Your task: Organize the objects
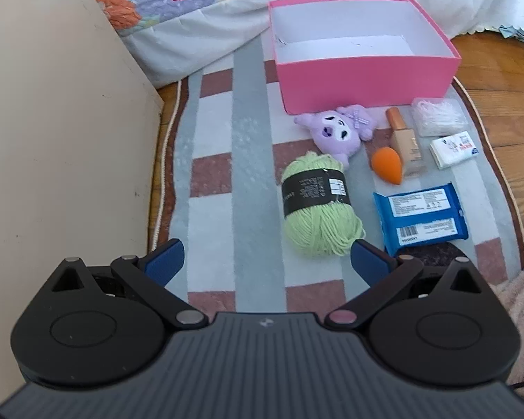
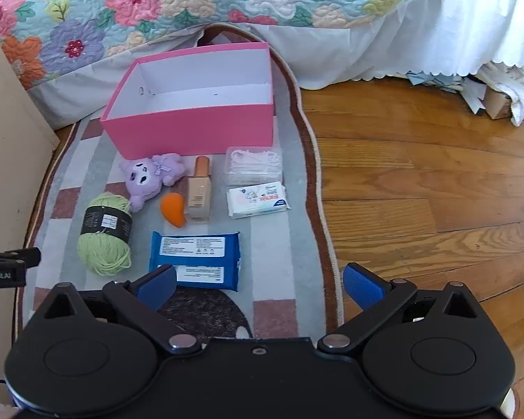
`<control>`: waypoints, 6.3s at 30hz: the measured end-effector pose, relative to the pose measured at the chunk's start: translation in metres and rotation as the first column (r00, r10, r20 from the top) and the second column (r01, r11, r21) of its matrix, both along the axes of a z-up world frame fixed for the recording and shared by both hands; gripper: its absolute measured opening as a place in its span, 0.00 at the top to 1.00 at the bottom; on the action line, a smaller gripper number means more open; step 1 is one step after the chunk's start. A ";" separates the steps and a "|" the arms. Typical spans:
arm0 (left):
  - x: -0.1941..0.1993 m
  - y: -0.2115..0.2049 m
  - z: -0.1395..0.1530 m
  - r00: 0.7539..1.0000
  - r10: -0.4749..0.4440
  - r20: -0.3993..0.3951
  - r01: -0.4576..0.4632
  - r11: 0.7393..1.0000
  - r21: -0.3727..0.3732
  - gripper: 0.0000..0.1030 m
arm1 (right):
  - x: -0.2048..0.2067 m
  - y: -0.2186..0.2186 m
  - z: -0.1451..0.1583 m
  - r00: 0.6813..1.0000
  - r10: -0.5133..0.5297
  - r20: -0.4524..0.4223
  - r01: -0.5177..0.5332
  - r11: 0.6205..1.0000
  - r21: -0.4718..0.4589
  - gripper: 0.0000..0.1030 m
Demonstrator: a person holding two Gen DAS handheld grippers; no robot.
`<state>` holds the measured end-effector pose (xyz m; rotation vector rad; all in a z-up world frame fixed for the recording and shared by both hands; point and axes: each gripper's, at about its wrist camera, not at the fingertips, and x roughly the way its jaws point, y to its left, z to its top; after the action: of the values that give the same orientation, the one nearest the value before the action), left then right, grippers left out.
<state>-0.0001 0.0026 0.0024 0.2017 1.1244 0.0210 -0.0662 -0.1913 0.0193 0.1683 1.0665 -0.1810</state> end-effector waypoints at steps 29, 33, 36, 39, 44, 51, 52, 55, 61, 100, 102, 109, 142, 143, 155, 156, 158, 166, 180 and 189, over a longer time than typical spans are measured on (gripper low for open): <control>-0.003 -0.009 -0.002 0.997 -0.068 0.029 0.066 0.996 0.064 0.00 | -0.007 0.007 -0.002 1.000 0.017 0.016 -0.016 0.999 -0.039 0.00; -0.004 -0.010 -0.003 0.997 -0.070 0.026 0.069 0.997 0.024 0.00 | -0.007 0.005 -0.003 1.000 0.014 0.014 -0.014 0.999 -0.039 0.00; -0.003 -0.009 -0.006 0.998 -0.060 0.015 0.060 0.998 0.004 0.00 | -0.008 0.003 -0.004 1.000 0.003 0.014 -0.003 0.999 -0.043 0.00; -0.003 -0.005 -0.008 0.999 -0.041 0.008 0.041 0.999 -0.013 0.00 | -0.008 0.002 -0.004 1.000 0.002 0.012 -0.001 0.999 -0.038 0.00; -0.003 -0.001 -0.007 1.000 -0.026 0.003 0.026 0.999 -0.048 0.00 | -0.007 0.003 -0.006 1.000 0.004 0.007 -0.003 0.999 -0.038 0.00; -0.004 -0.004 -0.005 0.999 -0.044 0.015 0.044 0.998 -0.038 0.00 | -0.007 0.003 -0.007 1.000 0.002 0.004 -0.002 0.999 -0.038 0.00; -0.004 -0.005 -0.005 0.999 -0.047 0.016 0.048 0.998 -0.034 0.00 | -0.008 0.003 -0.007 1.000 0.002 0.004 -0.001 0.999 -0.038 0.00; -0.005 -0.007 -0.005 0.998 -0.058 0.024 0.058 0.998 -0.019 0.00 | -0.008 0.002 -0.008 1.000 0.000 0.001 0.000 0.999 -0.036 0.00; -0.004 -0.007 -0.004 0.999 -0.045 0.020 0.046 0.998 -0.045 0.00 | -0.010 0.000 -0.007 1.000 -0.003 0.010 0.003 1.000 -0.028 0.00; -0.009 -0.018 0.010 0.994 -0.105 0.029 0.107 0.991 -0.081 0.00 | -0.008 -0.007 -0.016 1.000 -0.009 0.000 0.009 1.000 -0.012 0.01; -0.003 -0.023 0.009 0.992 -0.124 0.023 0.125 0.989 -0.074 0.02 | -0.006 -0.012 -0.013 0.999 -0.016 0.030 0.015 0.999 0.037 0.01; 0.018 -0.044 0.017 0.977 -0.198 0.077 0.201 0.979 -0.035 0.02 | 0.002 -0.025 -0.011 0.959 0.136 0.247 -0.154 0.986 0.056 0.01; 0.073 -0.095 -0.137 0.962 -0.185 -0.200 0.143 0.968 -0.206 0.58 | 0.086 -0.055 -0.188 0.985 0.044 -0.166 0.057 0.829 0.556 0.47; 0.074 -0.093 -0.137 0.963 -0.178 -0.203 0.133 0.967 -0.219 0.58 | 0.086 -0.053 -0.190 0.984 0.053 -0.170 0.050 0.832 0.553 0.50; 0.074 -0.092 -0.150 0.964 -0.131 -0.231 0.064 0.959 -0.275 0.29 | 0.086 -0.048 -0.198 0.980 0.066 -0.190 0.042 0.856 0.515 0.67; 0.074 -0.092 -0.150 0.966 -0.130 -0.223 0.065 0.959 -0.276 0.28 | 0.086 -0.049 -0.199 0.980 0.065 -0.189 0.042 0.856 0.516 0.69; 0.072 -0.094 -0.150 0.968 -0.133 -0.211 0.070 0.957 -0.282 0.28 | 0.086 -0.049 -0.200 0.980 0.067 -0.185 0.040 0.853 0.520 0.70; 0.072 -0.091 -0.149 0.968 -0.125 -0.219 0.027 0.916 -0.401 0.58 | 0.085 -0.052 -0.200 0.983 0.070 -0.172 0.033 0.846 0.533 0.71; 0.061 -0.093 -0.103 0.979 -0.176 -0.101 0.118 0.897 -0.426 0.61 | 0.069 -0.046 -0.155 0.995 0.104 -0.012 -0.087 0.890 0.448 0.64; 0.065 -0.091 -0.040 0.970 -0.234 0.063 0.240 0.883 -0.405 0.61 | 0.068 -0.049 -0.099 0.985 0.099 0.142 -0.148 0.906 0.396 0.60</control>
<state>0.0645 -0.0885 -0.0381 -0.0390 1.0599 -0.4310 0.0016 -0.2408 -0.0792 0.4794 0.9818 0.1677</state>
